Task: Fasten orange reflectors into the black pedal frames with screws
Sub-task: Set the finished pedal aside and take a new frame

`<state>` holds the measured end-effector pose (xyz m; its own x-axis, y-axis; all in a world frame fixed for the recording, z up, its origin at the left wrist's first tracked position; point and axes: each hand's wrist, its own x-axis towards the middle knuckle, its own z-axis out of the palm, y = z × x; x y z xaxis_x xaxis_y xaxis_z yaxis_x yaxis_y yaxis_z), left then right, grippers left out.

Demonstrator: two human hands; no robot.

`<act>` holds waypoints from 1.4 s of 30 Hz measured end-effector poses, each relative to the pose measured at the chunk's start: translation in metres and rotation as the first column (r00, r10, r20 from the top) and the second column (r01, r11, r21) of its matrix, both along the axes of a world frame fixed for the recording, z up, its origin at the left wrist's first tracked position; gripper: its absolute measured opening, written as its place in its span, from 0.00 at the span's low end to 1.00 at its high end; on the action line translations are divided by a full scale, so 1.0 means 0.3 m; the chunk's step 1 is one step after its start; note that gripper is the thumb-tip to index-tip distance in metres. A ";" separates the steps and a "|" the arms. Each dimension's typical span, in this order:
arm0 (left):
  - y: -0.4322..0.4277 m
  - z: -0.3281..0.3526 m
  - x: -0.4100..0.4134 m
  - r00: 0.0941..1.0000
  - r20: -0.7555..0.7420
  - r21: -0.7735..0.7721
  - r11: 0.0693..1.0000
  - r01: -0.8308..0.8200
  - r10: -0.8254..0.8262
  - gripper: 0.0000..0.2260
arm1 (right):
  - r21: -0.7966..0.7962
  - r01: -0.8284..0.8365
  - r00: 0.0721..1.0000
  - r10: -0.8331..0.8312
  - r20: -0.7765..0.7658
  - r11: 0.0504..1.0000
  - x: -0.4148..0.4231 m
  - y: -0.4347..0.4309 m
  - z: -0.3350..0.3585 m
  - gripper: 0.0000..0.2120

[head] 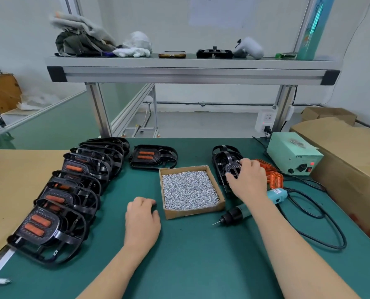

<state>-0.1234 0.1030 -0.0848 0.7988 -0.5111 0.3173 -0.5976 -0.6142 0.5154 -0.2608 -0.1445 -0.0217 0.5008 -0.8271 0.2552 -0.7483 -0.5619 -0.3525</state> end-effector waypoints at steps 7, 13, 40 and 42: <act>-0.006 0.000 0.002 1.000 0.001 -0.031 1.000 0.002 -0.002 0.10 | -0.017 0.055 0.986 -0.057 -0.159 0.998 0.065 -0.048 0.005 0.28; -0.008 0.003 0.003 1.000 0.001 -0.036 0.999 0.006 -0.006 0.10 | -0.026 0.063 0.983 -0.067 -0.173 0.998 0.086 -0.078 0.019 0.31; 0.021 0.031 -0.013 0.991 -0.091 -0.370 0.927 0.058 -0.098 0.09 | 0.473 -0.624 0.416 -0.249 0.875 0.622 -0.014 0.240 0.064 0.13; 0.028 0.043 -0.029 0.979 -0.125 -0.461 0.883 0.089 -0.163 0.13 | 0.496 -0.701 0.366 -0.339 0.867 0.513 -0.024 0.284 0.031 0.15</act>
<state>-0.1319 0.1114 -0.0720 0.7953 -0.4421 0.4148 -0.5439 -0.2180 0.8104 -0.2680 -0.0594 -0.0123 0.6066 -0.7949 0.0110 0.3358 0.2437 -0.9099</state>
